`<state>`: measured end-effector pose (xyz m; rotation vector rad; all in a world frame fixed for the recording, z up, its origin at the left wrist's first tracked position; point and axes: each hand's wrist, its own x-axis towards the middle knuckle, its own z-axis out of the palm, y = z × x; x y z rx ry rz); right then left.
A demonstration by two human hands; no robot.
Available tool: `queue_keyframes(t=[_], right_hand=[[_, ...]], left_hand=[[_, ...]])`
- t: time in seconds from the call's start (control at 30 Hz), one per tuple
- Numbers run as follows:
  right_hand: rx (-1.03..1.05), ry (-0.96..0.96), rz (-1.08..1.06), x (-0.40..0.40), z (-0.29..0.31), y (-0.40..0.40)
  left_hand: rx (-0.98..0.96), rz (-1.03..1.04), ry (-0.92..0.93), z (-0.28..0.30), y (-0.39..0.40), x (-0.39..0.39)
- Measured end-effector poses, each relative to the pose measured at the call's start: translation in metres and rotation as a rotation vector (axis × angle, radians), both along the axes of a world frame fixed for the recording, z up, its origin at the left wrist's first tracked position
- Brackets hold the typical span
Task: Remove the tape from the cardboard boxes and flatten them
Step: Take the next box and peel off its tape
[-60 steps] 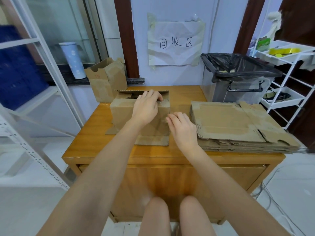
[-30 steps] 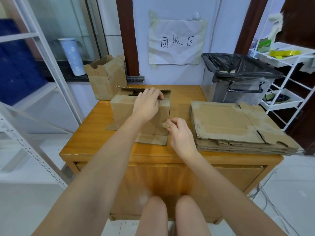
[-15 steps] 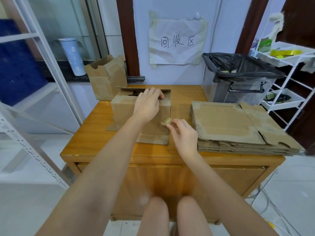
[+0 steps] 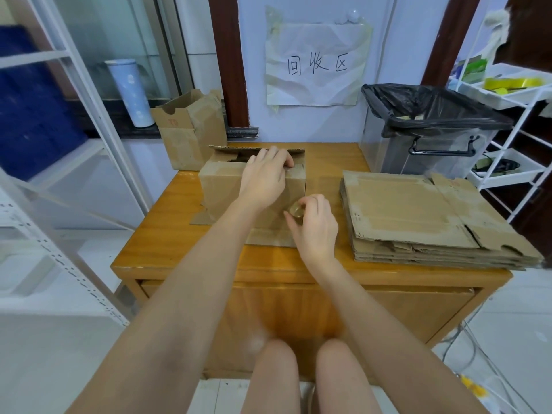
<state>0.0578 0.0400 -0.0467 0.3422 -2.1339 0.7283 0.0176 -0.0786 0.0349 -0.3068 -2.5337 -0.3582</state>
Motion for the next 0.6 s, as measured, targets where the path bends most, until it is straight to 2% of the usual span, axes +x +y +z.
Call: queue_keyframes(t=[0.13, 0.3, 0.43, 0.5, 0.6], right_hand=[[0.015, 0.04, 0.007, -0.001, -0.008, 0.001], [0.157, 0.056, 0.103, 0.001, -0.019, 0.007], [0.205, -0.034, 0.088, 0.005, -0.022, 0.009], [0.154, -0.151, 0.105, 0.009, -0.021, 0.009], [0.138, -0.21, 0.116, 0.009, -0.018, 0.01]], left_hand=[[-0.002, 0.001, 0.001, 0.0, -0.002, -0.001], [0.0, 0.0, 0.013, 0.0, -0.002, -0.001], [-0.003, -0.003, 0.002, -0.001, -0.001, 0.001], [-0.005, -0.005, 0.001, 0.0, -0.001, 0.001], [-0.007, 0.002, 0.002, 0.0, -0.003, 0.0]])
